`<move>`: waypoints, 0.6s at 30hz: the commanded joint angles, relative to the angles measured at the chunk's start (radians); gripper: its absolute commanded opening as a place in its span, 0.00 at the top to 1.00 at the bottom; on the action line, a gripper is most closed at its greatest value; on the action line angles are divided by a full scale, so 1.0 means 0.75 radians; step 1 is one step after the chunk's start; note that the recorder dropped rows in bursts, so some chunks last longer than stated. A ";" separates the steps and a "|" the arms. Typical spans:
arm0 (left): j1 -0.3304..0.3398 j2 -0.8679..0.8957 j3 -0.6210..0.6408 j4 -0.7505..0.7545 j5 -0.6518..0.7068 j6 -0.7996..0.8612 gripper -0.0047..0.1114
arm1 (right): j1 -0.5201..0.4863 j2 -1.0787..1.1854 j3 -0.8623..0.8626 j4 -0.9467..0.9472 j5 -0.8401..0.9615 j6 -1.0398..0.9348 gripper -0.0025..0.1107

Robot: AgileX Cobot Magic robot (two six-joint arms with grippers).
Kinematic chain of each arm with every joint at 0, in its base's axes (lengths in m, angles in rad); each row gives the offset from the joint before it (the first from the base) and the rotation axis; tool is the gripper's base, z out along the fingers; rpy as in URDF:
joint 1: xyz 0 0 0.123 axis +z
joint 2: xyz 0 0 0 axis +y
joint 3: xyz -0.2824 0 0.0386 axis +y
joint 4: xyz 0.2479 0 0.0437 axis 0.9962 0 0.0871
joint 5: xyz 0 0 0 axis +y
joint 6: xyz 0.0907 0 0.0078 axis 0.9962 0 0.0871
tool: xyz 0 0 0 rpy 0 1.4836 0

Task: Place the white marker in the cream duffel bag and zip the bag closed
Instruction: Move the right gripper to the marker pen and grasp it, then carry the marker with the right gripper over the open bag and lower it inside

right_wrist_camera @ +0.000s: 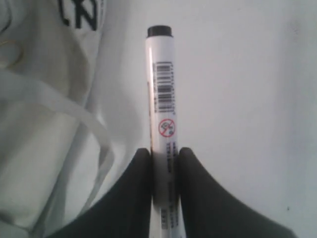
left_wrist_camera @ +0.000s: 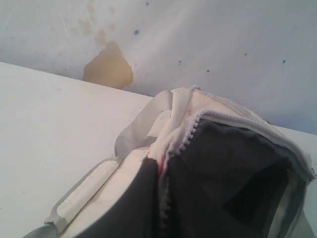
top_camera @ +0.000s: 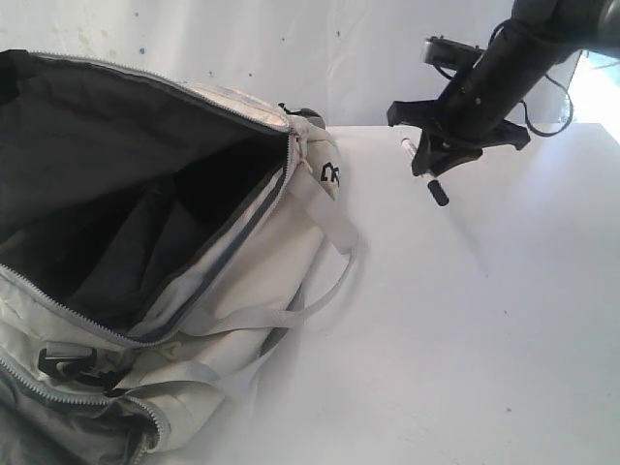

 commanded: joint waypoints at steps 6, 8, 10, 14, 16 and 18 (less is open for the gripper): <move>0.010 -0.010 -0.008 -0.012 -0.010 0.001 0.96 | 0.204 -0.104 0.014 0.344 0.152 -0.070 0.98; 0.010 -0.010 -0.008 -0.012 -0.007 0.001 0.96 | 0.233 -0.104 0.014 0.449 0.137 -0.097 0.98; 0.010 -0.010 -0.008 -0.012 -0.007 0.001 0.96 | 0.264 -0.104 0.014 0.533 0.108 -0.114 0.98; 0.010 -0.010 -0.008 -0.012 0.002 0.001 0.96 | 0.352 -0.101 0.014 0.565 0.006 -0.113 0.98; 0.010 -0.010 -0.008 -0.012 0.008 0.001 0.96 | 0.413 -0.081 0.014 0.575 -0.061 -0.107 0.98; 0.010 -0.010 -0.008 -0.012 0.008 0.001 0.96 | 0.468 -0.047 0.014 0.583 -0.153 -0.106 0.98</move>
